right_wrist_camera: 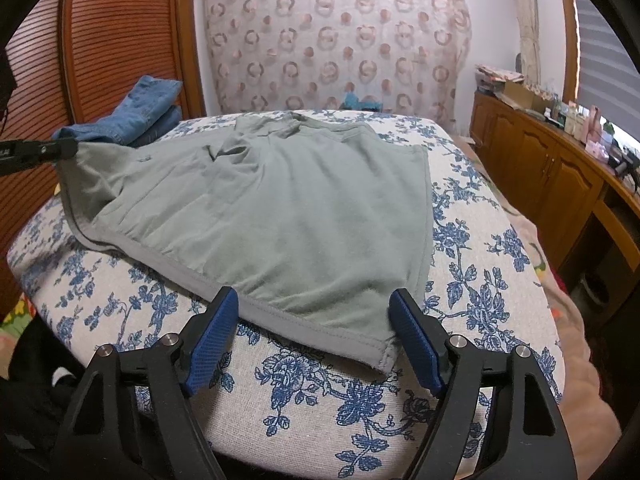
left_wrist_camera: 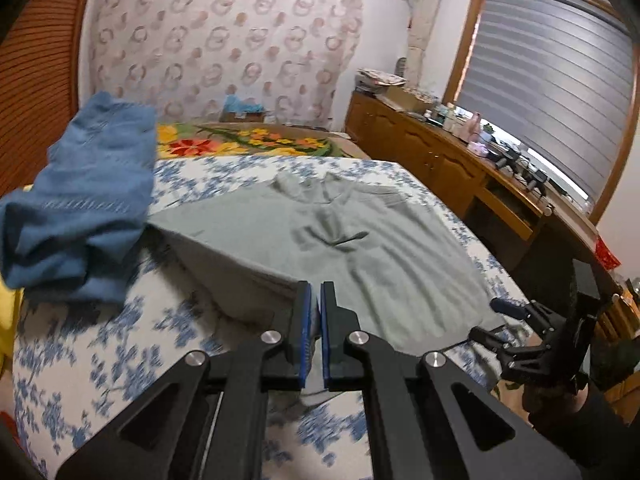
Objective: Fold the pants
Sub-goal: 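Grasp one side of the shirt with the left tool and fold it inward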
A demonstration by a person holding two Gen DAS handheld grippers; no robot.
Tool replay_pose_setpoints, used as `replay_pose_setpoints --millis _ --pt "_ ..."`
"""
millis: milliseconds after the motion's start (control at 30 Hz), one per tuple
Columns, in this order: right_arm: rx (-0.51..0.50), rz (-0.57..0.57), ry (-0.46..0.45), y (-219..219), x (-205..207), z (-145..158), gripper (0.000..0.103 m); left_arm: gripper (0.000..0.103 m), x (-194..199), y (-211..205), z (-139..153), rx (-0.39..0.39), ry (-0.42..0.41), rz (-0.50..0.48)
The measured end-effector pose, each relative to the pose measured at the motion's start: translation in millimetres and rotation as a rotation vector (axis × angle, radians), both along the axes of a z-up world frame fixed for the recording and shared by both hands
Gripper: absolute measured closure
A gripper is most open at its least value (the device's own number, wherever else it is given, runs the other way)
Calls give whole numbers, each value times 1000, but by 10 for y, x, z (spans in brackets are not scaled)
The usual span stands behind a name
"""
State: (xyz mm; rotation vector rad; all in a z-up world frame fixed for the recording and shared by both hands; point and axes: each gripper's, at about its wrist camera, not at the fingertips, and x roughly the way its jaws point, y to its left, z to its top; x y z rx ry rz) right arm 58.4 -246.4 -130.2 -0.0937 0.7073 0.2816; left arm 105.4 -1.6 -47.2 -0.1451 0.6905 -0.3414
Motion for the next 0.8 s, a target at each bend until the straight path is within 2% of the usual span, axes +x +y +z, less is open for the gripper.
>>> replay_pose_setpoints --millis 100,333,800 --pt "10 2 3 -21 15 24 26 103 58 -153 66 15 -6 -35" --pt "26 20 13 -53 11 83 40 103 106 -483 221 32 -22 -116" --pt "45 -11 -26 -277 -57 271 42 103 193 -1170 420 54 -27 -261"
